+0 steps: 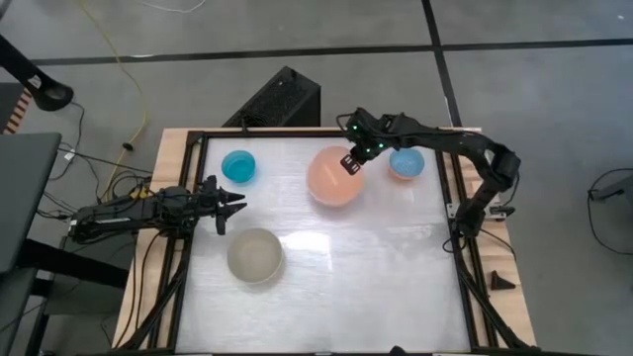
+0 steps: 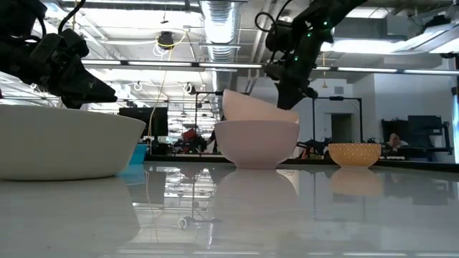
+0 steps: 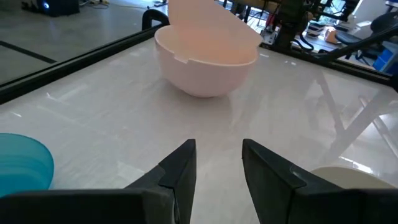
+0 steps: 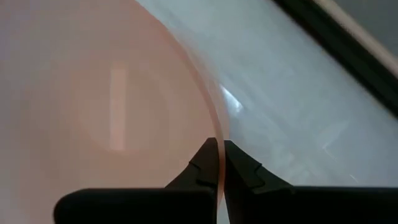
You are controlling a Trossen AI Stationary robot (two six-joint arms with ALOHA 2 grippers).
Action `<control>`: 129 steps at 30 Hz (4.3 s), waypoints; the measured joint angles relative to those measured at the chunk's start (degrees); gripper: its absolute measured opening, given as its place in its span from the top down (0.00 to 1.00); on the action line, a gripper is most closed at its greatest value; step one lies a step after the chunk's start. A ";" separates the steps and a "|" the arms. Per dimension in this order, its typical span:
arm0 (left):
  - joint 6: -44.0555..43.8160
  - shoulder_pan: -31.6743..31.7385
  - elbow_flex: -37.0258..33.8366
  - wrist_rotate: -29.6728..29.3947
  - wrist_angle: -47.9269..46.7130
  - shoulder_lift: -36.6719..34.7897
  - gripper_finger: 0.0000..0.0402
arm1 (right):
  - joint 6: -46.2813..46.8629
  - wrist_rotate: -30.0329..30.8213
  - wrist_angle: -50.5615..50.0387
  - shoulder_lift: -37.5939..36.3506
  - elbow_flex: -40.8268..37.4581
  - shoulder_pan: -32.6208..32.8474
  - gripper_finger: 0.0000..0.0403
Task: Nest bowls inside each other
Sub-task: Stack the orange bowl on top of the white bowl
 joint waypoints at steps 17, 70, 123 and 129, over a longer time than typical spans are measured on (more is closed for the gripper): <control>0.00 0.00 -0.02 0.02 0.00 0.00 0.70 | 1.10 0.25 1.59 2.56 0.00 0.93 0.80; 0.00 0.00 -0.04 0.14 0.20 0.02 0.70 | 5.66 42.52 15.84 10.66 0.55 14.94 0.94; 0.00 0.00 -0.04 0.22 0.28 0.02 0.70 | 18.65 49.58 16.17 -4.11 -19.08 29.91 0.94; 0.00 0.00 -0.04 0.21 0.28 0.02 0.70 | 16.54 48.03 16.97 -4.59 -18.45 28.60 0.94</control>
